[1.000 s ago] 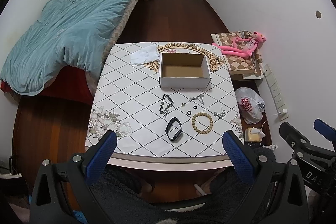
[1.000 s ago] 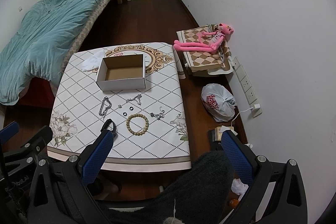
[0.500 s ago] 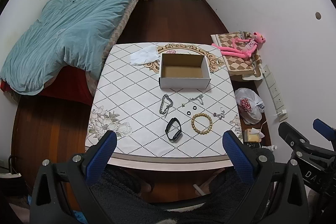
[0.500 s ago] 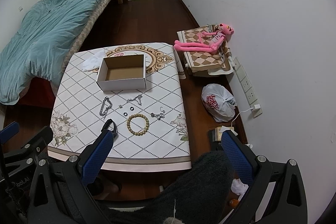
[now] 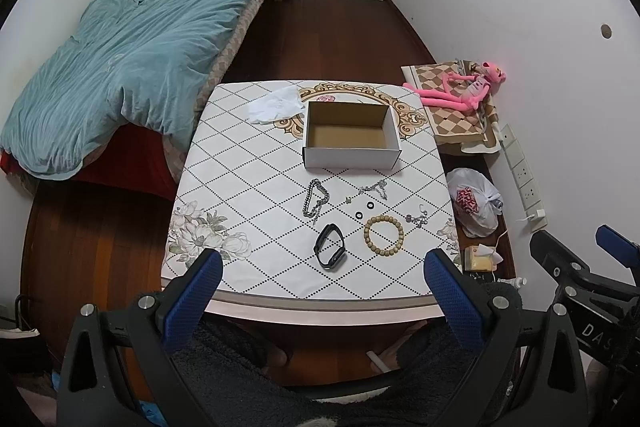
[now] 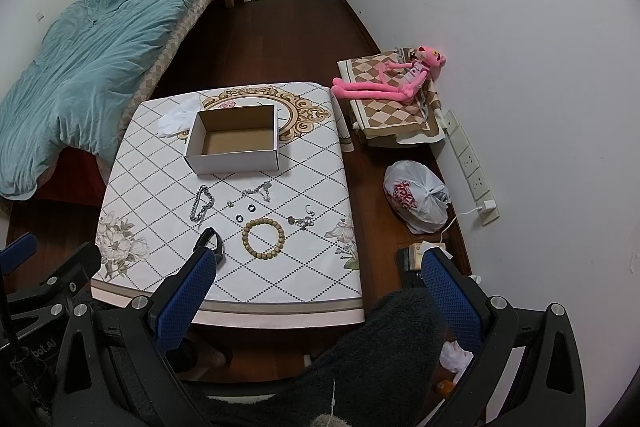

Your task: Organize jewelry

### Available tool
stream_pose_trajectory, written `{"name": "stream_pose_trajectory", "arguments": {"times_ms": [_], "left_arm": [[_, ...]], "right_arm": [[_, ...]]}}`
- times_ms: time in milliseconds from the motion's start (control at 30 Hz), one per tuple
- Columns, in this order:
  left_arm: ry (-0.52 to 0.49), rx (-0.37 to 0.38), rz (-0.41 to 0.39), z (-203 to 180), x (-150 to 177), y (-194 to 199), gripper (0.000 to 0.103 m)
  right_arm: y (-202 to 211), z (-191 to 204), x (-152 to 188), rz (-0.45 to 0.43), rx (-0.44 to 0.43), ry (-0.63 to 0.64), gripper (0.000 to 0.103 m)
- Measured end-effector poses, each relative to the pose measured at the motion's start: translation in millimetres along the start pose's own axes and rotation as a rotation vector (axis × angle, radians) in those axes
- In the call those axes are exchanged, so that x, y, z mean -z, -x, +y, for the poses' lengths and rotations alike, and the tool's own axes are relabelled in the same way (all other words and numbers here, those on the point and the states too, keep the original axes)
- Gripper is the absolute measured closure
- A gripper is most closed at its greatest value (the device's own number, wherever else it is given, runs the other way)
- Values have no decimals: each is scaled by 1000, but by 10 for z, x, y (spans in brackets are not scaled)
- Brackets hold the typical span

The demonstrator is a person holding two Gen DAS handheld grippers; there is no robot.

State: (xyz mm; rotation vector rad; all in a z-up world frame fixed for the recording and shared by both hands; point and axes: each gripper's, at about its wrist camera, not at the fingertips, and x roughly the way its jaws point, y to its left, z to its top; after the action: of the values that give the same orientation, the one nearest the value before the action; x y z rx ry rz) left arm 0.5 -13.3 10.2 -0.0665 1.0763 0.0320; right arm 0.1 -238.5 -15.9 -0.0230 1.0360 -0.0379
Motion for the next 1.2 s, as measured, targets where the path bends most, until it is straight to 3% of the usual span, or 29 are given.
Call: {"name": "stream_pose_trajectory", "arguments": {"times_ms": [133, 333, 433, 600, 867, 1033, 1200], "left_arm": [[4, -14, 2, 12, -44, -124, 0], [9, -86, 40, 112, -141, -660, 0], [1, -111, 83, 143, -173, -1011, 0], [-9, -89, 172, 168, -121, -1509, 0], [-10, -101, 289, 266, -8, -2178, 1], [26, -55, 349, 331, 5, -2498, 1], [28, 45, 402, 231, 133, -2640, 1]], "right_arm": [[-80, -32, -19, 4, -1, -9, 0], [-514, -131, -98, 29, 28, -42, 0], [-909, -159, -104, 75, 35, -53, 0], [-1595, -96, -30, 183, 26, -55, 0], [-2391, 142, 124, 309, 17, -16, 0], [-2682, 243, 170, 354, 0, -8, 1], [-2913, 285, 212, 397, -19, -23, 3]]}}
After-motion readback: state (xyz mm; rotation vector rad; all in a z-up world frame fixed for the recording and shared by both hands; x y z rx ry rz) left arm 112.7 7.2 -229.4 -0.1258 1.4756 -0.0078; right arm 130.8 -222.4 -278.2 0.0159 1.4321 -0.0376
